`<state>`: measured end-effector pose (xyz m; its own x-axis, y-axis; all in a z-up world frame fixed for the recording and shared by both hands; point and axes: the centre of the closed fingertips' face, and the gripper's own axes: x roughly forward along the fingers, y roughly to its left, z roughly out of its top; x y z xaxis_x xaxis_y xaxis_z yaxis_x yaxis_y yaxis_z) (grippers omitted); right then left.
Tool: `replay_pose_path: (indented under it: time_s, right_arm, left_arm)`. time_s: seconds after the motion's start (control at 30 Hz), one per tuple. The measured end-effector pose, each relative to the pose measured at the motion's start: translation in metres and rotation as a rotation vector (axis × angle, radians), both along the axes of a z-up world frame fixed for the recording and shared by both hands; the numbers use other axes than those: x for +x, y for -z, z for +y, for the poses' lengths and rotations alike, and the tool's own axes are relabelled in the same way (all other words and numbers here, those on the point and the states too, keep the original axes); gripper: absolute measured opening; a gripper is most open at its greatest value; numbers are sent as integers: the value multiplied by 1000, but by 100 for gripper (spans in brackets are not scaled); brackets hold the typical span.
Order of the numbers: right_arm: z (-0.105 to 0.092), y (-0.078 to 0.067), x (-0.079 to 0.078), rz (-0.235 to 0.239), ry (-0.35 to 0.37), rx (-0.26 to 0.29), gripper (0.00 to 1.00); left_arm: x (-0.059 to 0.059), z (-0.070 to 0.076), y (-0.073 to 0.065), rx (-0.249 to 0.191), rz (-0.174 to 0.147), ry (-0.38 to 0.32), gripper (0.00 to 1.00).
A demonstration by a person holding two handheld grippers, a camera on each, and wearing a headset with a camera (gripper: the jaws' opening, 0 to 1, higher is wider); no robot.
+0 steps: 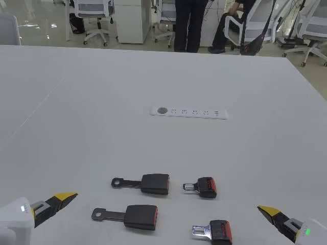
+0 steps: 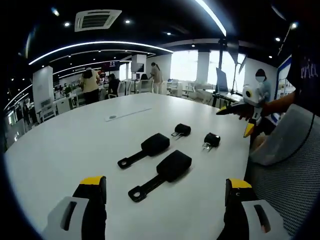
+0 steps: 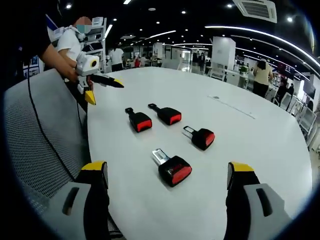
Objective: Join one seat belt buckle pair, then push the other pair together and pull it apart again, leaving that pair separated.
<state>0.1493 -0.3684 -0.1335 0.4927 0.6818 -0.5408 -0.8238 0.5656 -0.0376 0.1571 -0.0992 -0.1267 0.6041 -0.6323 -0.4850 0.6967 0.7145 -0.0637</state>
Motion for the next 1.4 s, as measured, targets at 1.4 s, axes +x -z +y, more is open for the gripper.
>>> replay_pose_path:
  time_s: [1.4]
  right_arm:
    - [-4,-2,4,-11,12,-6,99]
  left_arm:
    - [0,-3,-2,1,-8,12,100]
